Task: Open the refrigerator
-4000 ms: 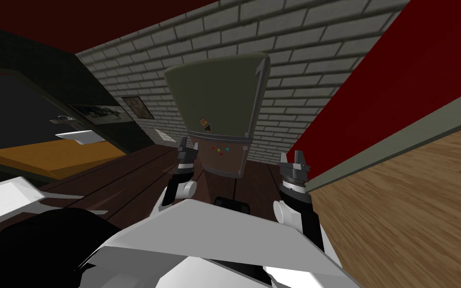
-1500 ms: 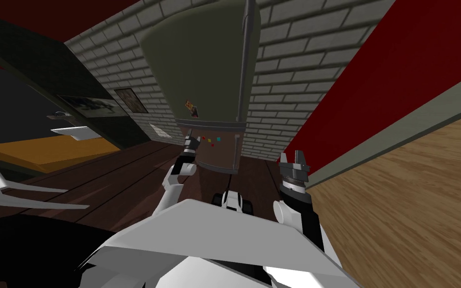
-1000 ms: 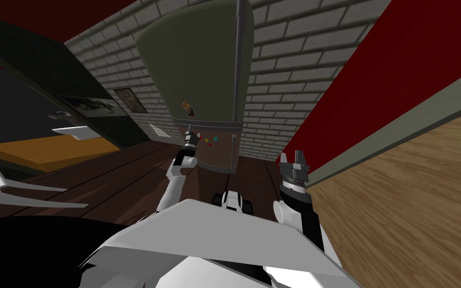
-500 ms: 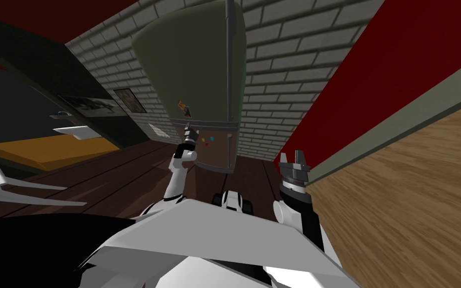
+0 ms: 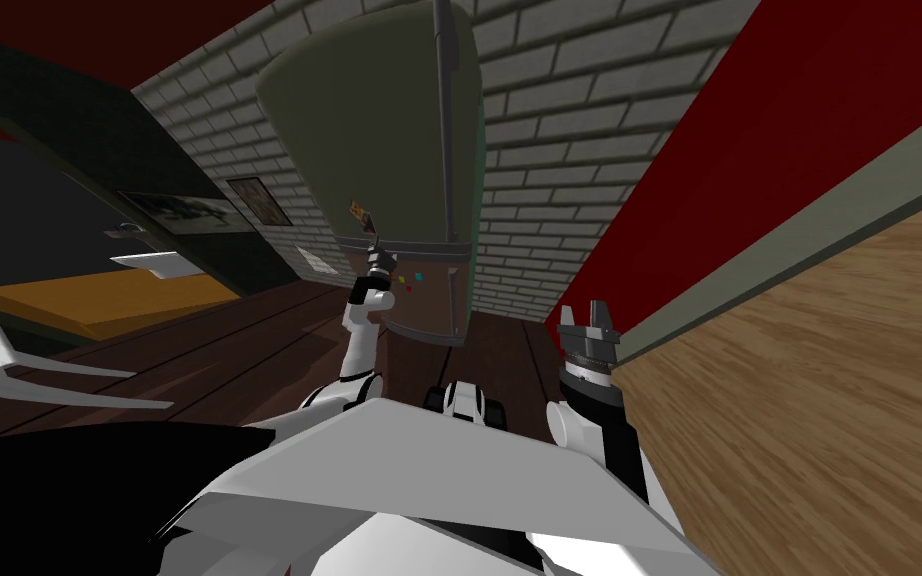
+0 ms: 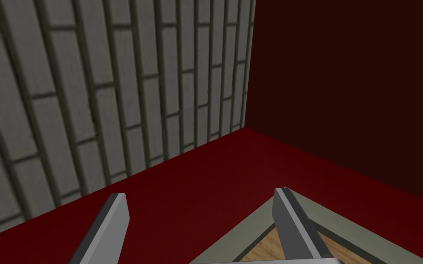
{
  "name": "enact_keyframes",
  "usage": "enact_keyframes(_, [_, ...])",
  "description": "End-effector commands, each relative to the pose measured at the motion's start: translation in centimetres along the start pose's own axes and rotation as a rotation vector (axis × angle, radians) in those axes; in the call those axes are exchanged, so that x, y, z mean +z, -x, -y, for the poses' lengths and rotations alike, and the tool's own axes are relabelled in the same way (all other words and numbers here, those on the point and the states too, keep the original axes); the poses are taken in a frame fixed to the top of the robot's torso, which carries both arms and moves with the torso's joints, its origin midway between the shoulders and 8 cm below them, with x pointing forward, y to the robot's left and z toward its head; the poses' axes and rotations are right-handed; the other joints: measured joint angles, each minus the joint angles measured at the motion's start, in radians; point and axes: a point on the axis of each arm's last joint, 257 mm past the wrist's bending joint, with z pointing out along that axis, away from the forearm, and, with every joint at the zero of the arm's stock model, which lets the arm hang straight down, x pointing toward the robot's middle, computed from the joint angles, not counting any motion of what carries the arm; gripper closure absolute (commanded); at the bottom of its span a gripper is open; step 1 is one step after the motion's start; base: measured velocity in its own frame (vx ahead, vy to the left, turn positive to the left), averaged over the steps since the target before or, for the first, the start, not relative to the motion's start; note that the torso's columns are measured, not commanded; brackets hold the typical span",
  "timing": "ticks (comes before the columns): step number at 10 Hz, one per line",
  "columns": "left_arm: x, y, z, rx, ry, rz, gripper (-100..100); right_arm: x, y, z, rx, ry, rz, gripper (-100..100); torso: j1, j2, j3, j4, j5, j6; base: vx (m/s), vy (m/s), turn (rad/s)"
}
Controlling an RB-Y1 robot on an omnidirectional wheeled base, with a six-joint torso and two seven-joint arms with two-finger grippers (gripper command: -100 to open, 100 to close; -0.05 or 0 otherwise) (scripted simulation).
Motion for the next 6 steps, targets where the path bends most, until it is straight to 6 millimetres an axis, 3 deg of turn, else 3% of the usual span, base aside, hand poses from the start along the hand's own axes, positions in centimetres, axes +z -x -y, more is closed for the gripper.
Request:
enact_keyframes(1, [1.9,1.7,-0.5,-0.033,0.028,0.041,-100,0.0,0.0,0.0,0.000,0.000,0.000,0,-0.001,-0.001,0.000,0.000,-0.001,0.000,0.004,-0.136,0.017])
enact_keyframes(2, [2.6,0.9,0.5,-0.045,0.006,0.031,-100,0.0,0.0,0.0,0.000,0.000,0.000,0,-0.003,-0.001,-0.001,0.000,-0.001,0.000,0.000,-0.115,0.014])
enact_keyframes(3, [3.2,2.5,-0.6,-0.061,0.043,0.067,-100,0.0,0.0,0.0,0.000,0.000,0.000,0,-0.001,-0.001,-0.001,0.000,-0.001,0.000,-0.011,-0.120,0.010])
enact_keyframes(4, [4.0,1.6,0.6,-0.075,0.018,0.055,-100,0.0,0.0,0.0,0.000,0.000,0.000,0,0.000,0.000,0.000,0.000,0.000,0.000,0.002,-0.107,0.012])
enact_keyframes(5, [4.7,3.0,-0.3,-0.094,0.050,0.088,-100,0.0,0.0,0.0,0.000,0.000,0.000,0,0.001,-0.001,-0.001,0.000,0.000,0.000,0.017,-0.119,0.019])
enact_keyframes(6, [5.4,2.3,0.6,-0.105,0.031,0.078,-100,0.0,0.0,0.0,0.000,0.000,0.000,0,0.000,-0.002,-0.001,-0.001,0.000,0.000,0.014,-0.100,0.012])
